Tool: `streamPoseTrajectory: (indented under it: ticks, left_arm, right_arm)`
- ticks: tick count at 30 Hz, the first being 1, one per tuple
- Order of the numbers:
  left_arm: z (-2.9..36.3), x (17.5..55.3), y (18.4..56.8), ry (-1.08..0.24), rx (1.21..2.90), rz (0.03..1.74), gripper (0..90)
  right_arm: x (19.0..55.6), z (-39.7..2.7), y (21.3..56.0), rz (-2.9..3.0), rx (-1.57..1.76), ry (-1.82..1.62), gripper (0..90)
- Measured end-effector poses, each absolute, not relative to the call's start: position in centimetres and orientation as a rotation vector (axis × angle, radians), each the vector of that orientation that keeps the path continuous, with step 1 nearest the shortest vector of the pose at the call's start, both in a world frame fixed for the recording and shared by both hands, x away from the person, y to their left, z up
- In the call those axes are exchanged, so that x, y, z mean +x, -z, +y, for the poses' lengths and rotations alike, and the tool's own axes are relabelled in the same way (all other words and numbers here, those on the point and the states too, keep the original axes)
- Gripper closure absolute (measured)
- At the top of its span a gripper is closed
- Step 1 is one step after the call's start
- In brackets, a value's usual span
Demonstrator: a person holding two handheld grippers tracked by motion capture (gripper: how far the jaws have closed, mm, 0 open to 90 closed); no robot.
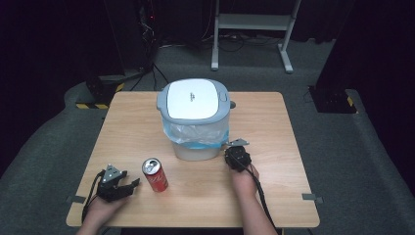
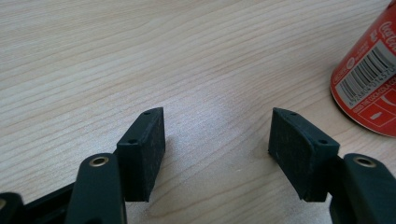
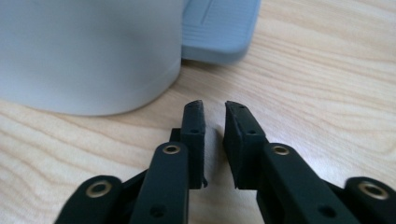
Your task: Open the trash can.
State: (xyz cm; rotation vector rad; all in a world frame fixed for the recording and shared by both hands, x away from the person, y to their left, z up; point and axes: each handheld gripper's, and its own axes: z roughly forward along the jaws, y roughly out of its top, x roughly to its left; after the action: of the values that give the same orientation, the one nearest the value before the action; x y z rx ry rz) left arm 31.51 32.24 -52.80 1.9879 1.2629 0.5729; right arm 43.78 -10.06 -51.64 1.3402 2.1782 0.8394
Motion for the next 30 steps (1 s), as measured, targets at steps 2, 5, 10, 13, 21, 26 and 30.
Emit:
streamPoseTrajectory:
  ticks: [2, 5, 10, 13, 21, 26, 30]
  left_arm:
    - [32.2, 31.6, 52.8, -0.574, 1.981, 1.266, 36.8]
    - [32.2, 31.6, 52.8, -0.575, 1.979, 1.269, 37.1]
    - [32.2, 31.7, 52.8, -0.571, 1.976, 1.272, 37.4]
    - [32.2, 31.6, 52.8, -0.573, 1.977, 1.27, 37.4]
    - [32.3, 31.5, 52.8, -0.569, 1.975, 1.269, 37.4]
    - [32.3, 31.5, 52.8, -0.568, 1.975, 1.269, 37.4]
    - [32.3, 31.5, 52.8, -0.564, 1.971, 1.27, 37.4]
  right_arm:
    - [43.7, -10.5, 51.3, 2.161, 1.339, -0.844, 77.1]
    - [44.0, -10.9, 50.9, 2.134, 1.347, -0.878, 78.0]
    - [44.6, -10.8, 49.8, 2.085, 1.324, -0.946, 79.4]
    - [45.0, -10.6, 49.3, 2.053, 1.321, -0.978, 79.2]
    - [48.4, -9.6, 49.1, 2.009, 1.365, -0.983, 78.2]
    - [51.1, -9.8, 49.1, 1.997, 1.412, -0.995, 78.9]
    - [52.0, -9.9, 49.7, 2.0, 1.436, -1.019, 79.2]
